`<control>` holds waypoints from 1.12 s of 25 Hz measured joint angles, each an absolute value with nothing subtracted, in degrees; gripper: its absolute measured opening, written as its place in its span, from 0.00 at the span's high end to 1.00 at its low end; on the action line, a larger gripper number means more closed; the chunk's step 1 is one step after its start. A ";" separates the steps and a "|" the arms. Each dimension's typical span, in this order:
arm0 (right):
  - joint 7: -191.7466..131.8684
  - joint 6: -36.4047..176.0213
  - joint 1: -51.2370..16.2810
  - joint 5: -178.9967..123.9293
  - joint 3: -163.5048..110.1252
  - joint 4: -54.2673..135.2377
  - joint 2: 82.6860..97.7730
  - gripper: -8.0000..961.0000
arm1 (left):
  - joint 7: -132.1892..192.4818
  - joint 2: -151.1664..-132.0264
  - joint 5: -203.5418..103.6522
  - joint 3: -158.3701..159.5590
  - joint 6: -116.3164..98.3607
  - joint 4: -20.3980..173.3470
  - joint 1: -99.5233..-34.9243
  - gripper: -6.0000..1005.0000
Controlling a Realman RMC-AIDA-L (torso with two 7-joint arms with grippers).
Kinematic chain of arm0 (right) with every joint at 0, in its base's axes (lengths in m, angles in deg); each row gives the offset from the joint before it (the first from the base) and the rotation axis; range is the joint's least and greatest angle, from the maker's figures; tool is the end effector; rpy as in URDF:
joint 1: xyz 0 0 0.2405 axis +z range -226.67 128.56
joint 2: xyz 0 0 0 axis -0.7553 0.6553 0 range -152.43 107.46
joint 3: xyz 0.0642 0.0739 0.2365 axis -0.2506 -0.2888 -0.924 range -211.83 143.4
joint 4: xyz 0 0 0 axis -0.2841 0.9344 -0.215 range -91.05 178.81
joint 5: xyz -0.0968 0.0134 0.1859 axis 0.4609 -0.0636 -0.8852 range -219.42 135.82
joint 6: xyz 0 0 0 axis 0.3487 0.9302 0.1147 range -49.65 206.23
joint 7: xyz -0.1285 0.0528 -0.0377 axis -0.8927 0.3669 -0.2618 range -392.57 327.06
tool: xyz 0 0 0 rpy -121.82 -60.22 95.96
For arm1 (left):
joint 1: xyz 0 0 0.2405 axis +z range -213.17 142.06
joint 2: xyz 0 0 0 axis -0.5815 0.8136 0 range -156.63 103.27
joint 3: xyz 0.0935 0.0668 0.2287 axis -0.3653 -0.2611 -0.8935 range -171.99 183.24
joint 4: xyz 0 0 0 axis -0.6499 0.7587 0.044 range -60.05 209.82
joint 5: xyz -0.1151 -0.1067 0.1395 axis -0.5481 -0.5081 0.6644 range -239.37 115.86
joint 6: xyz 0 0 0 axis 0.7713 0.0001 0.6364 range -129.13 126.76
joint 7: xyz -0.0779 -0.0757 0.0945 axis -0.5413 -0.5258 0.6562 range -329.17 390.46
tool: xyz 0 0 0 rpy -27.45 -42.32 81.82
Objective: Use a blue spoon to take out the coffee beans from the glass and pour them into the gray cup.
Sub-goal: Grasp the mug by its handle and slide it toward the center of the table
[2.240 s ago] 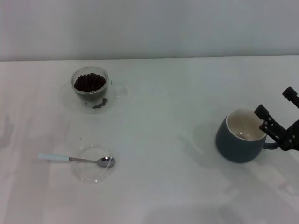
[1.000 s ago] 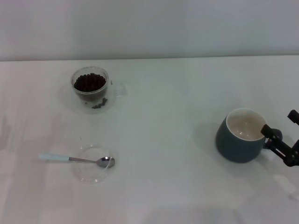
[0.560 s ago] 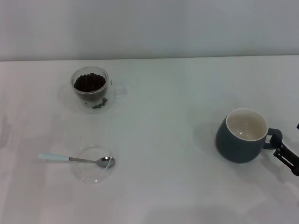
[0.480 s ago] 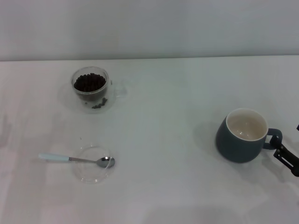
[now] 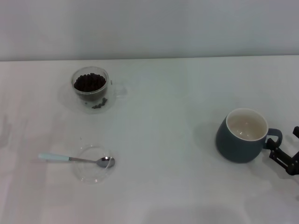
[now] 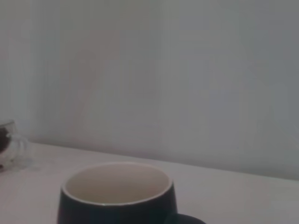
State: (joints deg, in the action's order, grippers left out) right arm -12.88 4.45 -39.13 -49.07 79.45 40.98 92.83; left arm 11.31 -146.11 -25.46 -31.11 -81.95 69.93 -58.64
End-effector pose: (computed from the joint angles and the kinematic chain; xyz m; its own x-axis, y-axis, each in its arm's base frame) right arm 0.4008 0.2163 -0.0126 0.7516 -0.1781 -0.6351 -0.6556 -0.3078 -0.6895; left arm -0.3619 0.2886 0.0176 0.5671 -0.1378 0.8120 0.8215 0.0241 -0.5697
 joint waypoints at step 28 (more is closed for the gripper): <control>-13.86 8.95 -38.52 -48.42 77.23 38.12 92.83 0.49 | 11.31 -146.03 -25.55 -31.02 -81.88 69.97 -58.81 0.22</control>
